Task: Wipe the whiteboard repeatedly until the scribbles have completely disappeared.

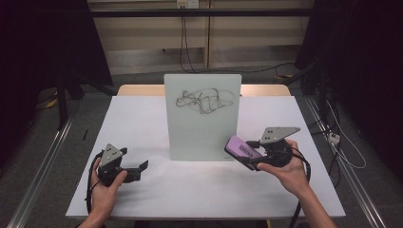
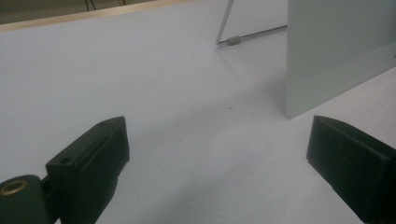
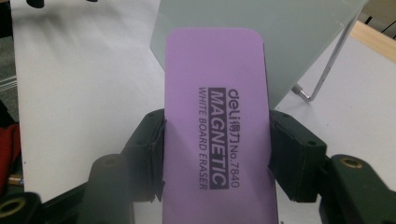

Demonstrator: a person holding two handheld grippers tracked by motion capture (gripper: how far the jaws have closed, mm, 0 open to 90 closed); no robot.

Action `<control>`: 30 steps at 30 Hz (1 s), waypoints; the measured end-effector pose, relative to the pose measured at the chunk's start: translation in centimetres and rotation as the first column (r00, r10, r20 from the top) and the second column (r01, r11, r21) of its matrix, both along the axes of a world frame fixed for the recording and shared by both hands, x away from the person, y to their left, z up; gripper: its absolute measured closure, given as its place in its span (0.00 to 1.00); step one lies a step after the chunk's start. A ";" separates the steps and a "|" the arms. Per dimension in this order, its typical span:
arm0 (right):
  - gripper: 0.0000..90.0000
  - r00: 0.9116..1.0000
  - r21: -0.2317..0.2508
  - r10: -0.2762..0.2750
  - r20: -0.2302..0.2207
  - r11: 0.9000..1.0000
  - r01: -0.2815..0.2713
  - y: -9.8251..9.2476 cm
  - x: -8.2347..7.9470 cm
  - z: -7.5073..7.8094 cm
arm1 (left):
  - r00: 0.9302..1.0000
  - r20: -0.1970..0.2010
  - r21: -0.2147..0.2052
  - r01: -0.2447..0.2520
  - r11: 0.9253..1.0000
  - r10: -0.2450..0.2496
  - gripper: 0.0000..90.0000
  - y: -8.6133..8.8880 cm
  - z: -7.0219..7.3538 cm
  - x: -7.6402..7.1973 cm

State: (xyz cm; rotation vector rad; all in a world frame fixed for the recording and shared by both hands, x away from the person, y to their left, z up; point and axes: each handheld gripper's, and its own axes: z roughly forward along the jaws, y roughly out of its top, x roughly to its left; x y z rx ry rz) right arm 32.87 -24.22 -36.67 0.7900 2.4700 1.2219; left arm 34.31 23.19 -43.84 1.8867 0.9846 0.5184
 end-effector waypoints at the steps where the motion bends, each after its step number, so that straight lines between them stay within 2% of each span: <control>1: 0.46 1.000 -0.002 0.001 0.007 1.000 -0.001 0.1 0.0 0.2 | 1.000 -0.001 -0.002 -0.001 1.000 0.001 0.06 0.0 0.0 0.0; 4: 0.46 1.000 -0.007 0.000 0.026 1.000 0.000 0.4 0.0 0.8 | 1.000 -0.001 -0.006 0.001 1.000 -0.001 0.06 0.0 0.0 0.0; 5: 0.46 0.999 -0.001 -0.001 0.032 1.000 0.001 0.4 0.0 1.0 | 1.000 0.002 0.004 0.008 1.000 -0.008 0.06 0.1 0.1 0.0; 9: 0.46 0.998 0.015 -0.014 0.064 1.000 0.014 0.2 0.2 2.0 | 1.000 -0.002 0.001 -0.004 1.000 0.004 0.06 0.2 0.0 -0.1; 16: 0.46 0.998 0.026 0.007 0.068 1.000 -0.009 0.5 0.9 3.1 | 1.000 -0.002 0.006 0.002 1.000 -0.002 0.06 -0.1 0.0 0.0; 22: 0.46 0.995 0.036 0.008 0.104 0.999 -0.012 1.0 1.5 4.5 | 1.000 -0.009 0.008 0.005 1.000 -0.005 0.06 0.0 -0.1 0.0; 24: 0.46 0.993 0.041 0.008 0.117 0.999 -0.012 1.2 1.7 4.7 | 1.000 -0.009 0.019 0.010 1.000 -0.010 0.06 0.0 -0.2 0.0; 30: 0.46 0.990 0.070 -0.003 0.143 0.998 -0.007 1.6 2.0 5.1 | 1.000 -0.002 0.014 0.010 1.000 -0.010 0.06 -0.1 0.0 0.0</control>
